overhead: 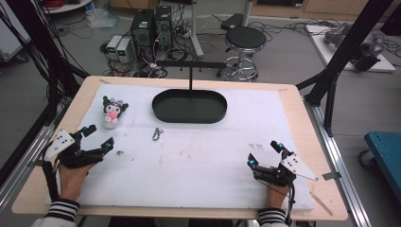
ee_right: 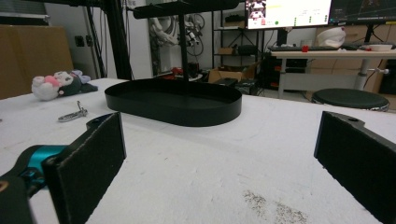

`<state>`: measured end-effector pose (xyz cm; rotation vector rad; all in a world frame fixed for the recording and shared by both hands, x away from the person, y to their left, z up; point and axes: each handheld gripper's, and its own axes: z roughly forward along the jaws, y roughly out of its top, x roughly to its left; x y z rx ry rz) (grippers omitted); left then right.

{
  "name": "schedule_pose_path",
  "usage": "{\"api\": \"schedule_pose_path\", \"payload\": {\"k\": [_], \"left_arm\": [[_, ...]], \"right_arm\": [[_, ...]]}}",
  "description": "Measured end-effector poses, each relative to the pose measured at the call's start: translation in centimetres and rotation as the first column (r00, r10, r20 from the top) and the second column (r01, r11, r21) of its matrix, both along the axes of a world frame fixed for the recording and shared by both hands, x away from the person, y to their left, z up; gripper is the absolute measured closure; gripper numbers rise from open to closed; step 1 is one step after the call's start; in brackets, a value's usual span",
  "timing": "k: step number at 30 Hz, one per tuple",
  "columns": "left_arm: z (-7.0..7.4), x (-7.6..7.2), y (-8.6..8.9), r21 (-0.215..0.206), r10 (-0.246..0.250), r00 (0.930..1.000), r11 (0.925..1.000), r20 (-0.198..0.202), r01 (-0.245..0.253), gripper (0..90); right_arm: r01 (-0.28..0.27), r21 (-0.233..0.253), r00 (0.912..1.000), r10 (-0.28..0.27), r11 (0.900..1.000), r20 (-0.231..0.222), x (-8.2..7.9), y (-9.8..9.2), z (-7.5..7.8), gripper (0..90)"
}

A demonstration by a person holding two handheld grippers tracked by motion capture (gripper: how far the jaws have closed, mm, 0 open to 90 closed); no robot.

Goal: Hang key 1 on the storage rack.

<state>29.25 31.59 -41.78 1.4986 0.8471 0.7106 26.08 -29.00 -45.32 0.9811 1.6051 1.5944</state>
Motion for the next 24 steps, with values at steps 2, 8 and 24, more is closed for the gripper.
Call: {"api": "schedule_pose_path", "payload": {"k": [2,8,24], "left_arm": [[0.7,0.3,0.1,0.015,0.003,0.9999,0.9999,-0.014,-0.003,12.4],[2.9,1.4,0.2,0.073,0.015,0.9985,0.9973,-0.052,-0.011,12.4],[6.6,4.9,0.1,0.221,0.101,0.9710,0.9739,-0.217,-0.052,12.5]], "right_arm": [[0.000,0.000,1.0000,0.000,1.000,0.000,0.0,0.0,0.0,1.3],[0.000,0.002,1.0000,0.000,1.000,-0.001,0.0,0.0,0.0,1.3],[-0.001,0.005,1.0000,0.001,1.000,-0.004,0.0,0.0,0.0,1.3]]}}
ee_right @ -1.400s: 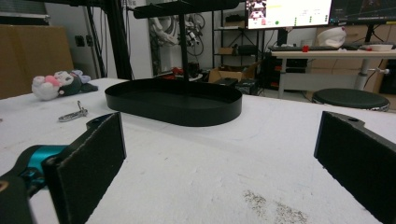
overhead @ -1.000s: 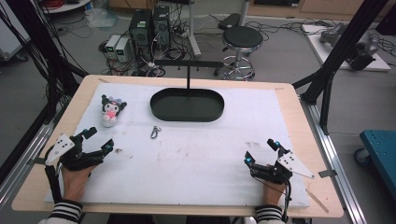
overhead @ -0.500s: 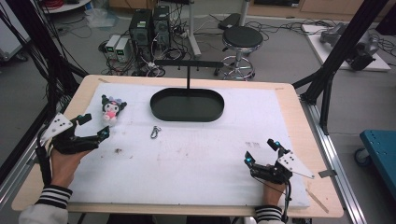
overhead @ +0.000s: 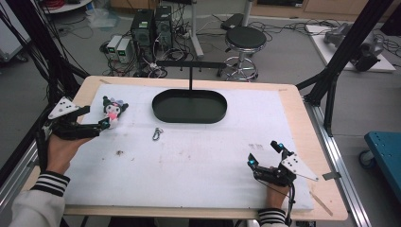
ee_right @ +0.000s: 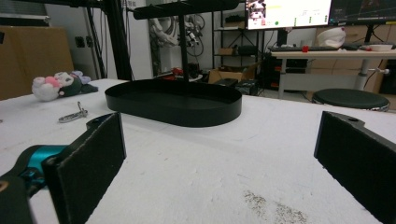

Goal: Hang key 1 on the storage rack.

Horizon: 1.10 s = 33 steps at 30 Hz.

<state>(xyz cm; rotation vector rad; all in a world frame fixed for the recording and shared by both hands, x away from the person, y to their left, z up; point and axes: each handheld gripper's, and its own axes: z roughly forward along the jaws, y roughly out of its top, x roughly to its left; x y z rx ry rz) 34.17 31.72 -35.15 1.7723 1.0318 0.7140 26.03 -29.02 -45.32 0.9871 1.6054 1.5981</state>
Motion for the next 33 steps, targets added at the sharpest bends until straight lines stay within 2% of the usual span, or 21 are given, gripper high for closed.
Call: {"api": "schedule_pose_path", "payload": {"k": [5,8,11,12,13,14,15,16,20,25,27,29,30,31,33], "left_arm": [[0.5,0.9,-0.1,0.037,0.011,0.9993,0.9993,-0.035,-0.009,12.5],[0.8,2.0,-0.2,0.066,0.017,0.9961,0.9978,-0.086,-0.011,12.5],[0.9,2.6,-0.2,0.060,0.014,0.9944,0.9981,-0.104,-0.008,12.6],[1.0,3.2,-0.2,0.081,0.014,0.9917,0.9967,-0.128,-0.003,12.5],[1.0,3.2,-0.2,0.081,0.014,0.9917,0.9967,-0.128,-0.003,12.5],[1.0,3.8,-0.2,0.102,0.029,0.9870,0.9947,-0.158,-0.013,12.5],[1.0,3.8,-0.2,0.102,0.029,0.9870,0.9947,-0.158,-0.013,12.5],[1.0,4.3,-0.3,0.122,0.038,0.9823,0.9924,-0.183,-0.016,12.5],[1.1,5.4,-0.4,0.139,0.060,0.9708,0.9898,-0.232,-0.028,12.5],[0.8,6.7,-0.6,0.172,0.107,0.9532,0.9833,-0.283,-0.059,12.8],[0.7,6.9,-0.6,0.178,0.108,0.9505,0.9824,-0.291,-0.058,12.8],[0.4,7.6,-0.7,0.178,0.124,0.9412,0.9816,-0.314,-0.070,12.8],[0.4,7.6,-0.7,0.178,0.124,0.9412,0.9816,-0.314,-0.070,12.8],[0.2,7.9,-0.8,0.188,0.134,0.9358,0.9793,-0.326,-0.074,12.8],[-0.1,8.3,-1.0,0.208,0.146,0.9293,0.9750,-0.339,-0.078,12.8]], "right_arm": [[-0.001,-0.001,1.0000,0.001,1.000,0.001,0.0,0.0,0.0,1.3],[0.001,-0.003,1.0000,-0.001,1.000,0.001,0.0,0.0,0.0,1.3],[0.001,-0.002,1.0000,-0.001,1.000,0.003,0.0,0.0,0.0,1.3],[0.002,-0.002,1.0000,-0.002,1.000,0.003,0.0,0.0,0.0,1.3],[0.001,-0.002,1.0000,-0.001,1.000,0.003,0.0,0.0,0.0,1.3],[0.002,-0.003,1.0000,-0.002,1.000,0.002,0.0,0.0,0.0,1.3],[0.001,-0.001,1.0000,-0.001,1.000,0.003,0.0,0.0,0.0,1.3],[0.001,0.000,1.0000,-0.001,1.000,0.003,0.0,0.0,0.0,1.3],[0.000,-0.002,1.0000,0.000,1.000,0.004,0.0,0.0,0.0,1.3],[0.000,-0.003,1.0000,0.000,1.000,0.005,0.0,0.0,0.0,1.3],[0.000,-0.003,1.0000,0.000,1.000,0.005,0.0,0.0,0.0,1.3],[0.000,-0.002,1.0000,0.000,1.000,0.005,0.0,0.0,0.0,1.3],[0.001,-0.003,1.0000,-0.001,1.000,0.005,0.0,0.0,0.0,1.3],[0.001,-0.003,1.0000,-0.001,1.000,0.005,0.0,0.0,0.0,1.3],[0.001,-0.003,1.0000,-0.001,1.000,0.005,0.0,0.0,0.0,1.3]]}}
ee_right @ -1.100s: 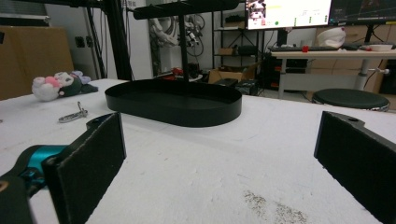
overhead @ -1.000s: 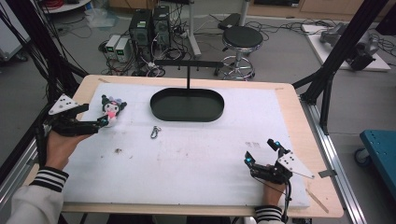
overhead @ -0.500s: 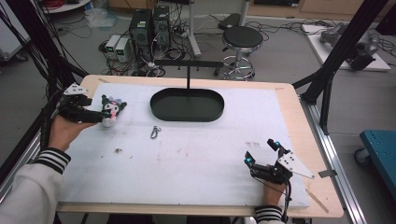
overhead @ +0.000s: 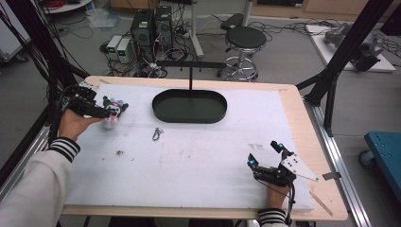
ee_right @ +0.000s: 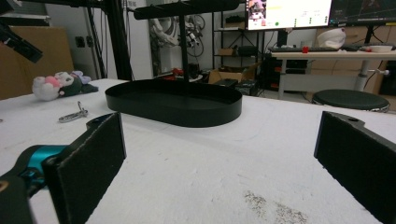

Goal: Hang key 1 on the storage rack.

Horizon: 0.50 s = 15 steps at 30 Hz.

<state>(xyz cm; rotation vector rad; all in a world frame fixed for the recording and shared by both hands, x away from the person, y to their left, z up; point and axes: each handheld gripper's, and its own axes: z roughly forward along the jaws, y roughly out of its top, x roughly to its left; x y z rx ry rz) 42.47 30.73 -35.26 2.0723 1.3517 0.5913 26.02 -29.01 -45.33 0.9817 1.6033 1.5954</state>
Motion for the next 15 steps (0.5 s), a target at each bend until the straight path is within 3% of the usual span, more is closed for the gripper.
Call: {"api": "schedule_pose_path", "payload": {"k": [3,6,12,14,15], "left_arm": [[-0.3,0.2,-0.1,0.014,0.011,0.9999,0.9998,-0.004,-0.011,12.8],[-0.9,0.7,-0.3,0.041,0.020,0.9991,0.9990,-0.037,-0.018,12.8],[-1.8,1.3,-0.7,0.052,0.017,0.9968,0.9986,-0.079,-0.013,12.8],[-2.0,1.4,-0.8,0.046,0.018,0.9960,0.9988,-0.087,-0.014,12.8],[-2.2,1.6,-0.9,0.027,0.015,0.9937,0.9996,-0.111,-0.012,12.8]], "right_arm": [[-0.001,0.001,1.0000,0.001,1.000,0.000,0.0,0.0,0.0,1.3],[-0.001,0.001,1.0000,0.001,1.000,0.000,0.0,0.0,0.0,1.3],[-0.001,0.005,1.0000,0.001,1.000,0.000,0.0,0.0,0.0,1.3],[-0.002,0.002,1.0000,0.002,1.000,0.000,0.0,0.0,0.0,1.3],[-0.002,0.002,1.0000,0.002,1.000,0.000,0.0,0.0,0.0,1.3]]}}
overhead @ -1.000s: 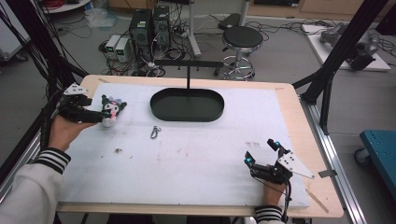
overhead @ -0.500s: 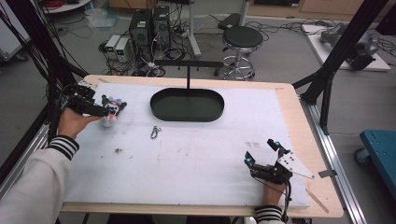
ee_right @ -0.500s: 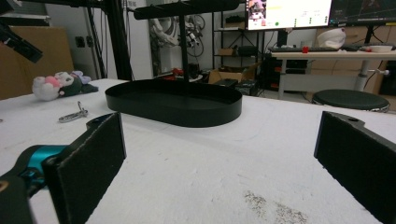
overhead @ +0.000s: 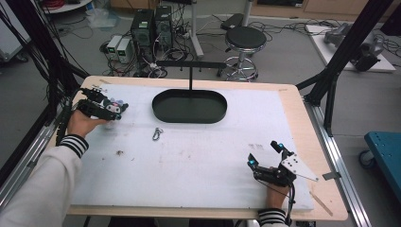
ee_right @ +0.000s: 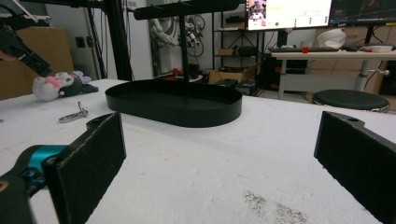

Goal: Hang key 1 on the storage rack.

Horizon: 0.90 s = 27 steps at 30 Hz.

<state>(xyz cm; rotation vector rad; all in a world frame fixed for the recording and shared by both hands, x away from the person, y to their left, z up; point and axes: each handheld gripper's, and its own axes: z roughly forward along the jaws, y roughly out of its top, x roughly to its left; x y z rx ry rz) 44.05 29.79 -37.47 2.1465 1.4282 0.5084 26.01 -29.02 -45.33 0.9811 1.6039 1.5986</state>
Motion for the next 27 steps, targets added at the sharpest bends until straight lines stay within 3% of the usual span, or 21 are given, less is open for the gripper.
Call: {"api": "schedule_pose_path", "payload": {"k": [10,12,27], "left_arm": [[-0.7,0.5,-0.1,0.033,0.017,0.9989,0.9993,-0.043,-0.015,13.1],[-0.9,0.6,-0.1,0.056,0.015,0.9986,0.9984,-0.051,-0.013,13.9],[-2.1,1.2,-0.3,0.060,0.033,0.9917,0.9978,-0.124,-0.026,14.1]], "right_arm": [[0.001,0.005,1.0000,-0.001,1.000,-0.001,0.0,0.0,0.0,1.3],[0.000,0.005,1.0000,0.000,1.000,-0.001,0.0,0.0,0.0,1.3],[-0.002,0.006,1.0000,0.002,1.000,-0.003,0.0,0.0,0.0,1.3]]}}
